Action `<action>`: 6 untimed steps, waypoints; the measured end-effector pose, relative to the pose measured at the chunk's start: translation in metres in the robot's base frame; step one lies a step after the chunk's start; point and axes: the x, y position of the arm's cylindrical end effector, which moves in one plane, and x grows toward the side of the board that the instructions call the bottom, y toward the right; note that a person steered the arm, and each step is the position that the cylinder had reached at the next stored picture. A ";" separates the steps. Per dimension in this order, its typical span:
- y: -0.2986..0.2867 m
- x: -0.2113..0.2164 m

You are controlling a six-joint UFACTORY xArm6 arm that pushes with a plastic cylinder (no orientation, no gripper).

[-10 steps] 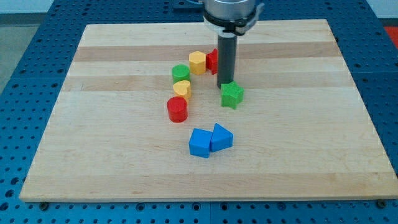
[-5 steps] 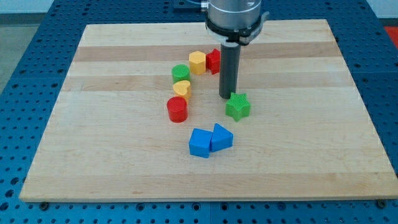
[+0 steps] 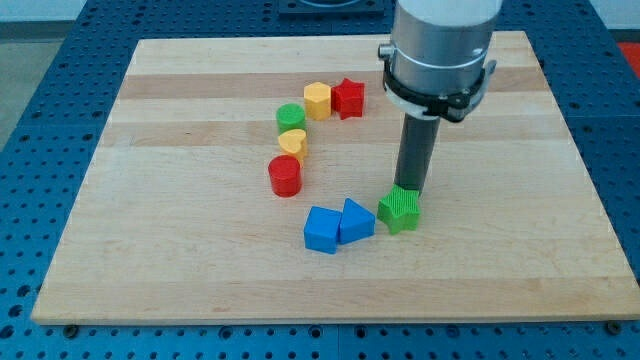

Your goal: Slide green from center to bottom center

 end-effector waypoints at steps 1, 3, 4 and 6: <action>0.000 0.002; 0.000 0.008; 0.000 0.004; -0.024 -0.049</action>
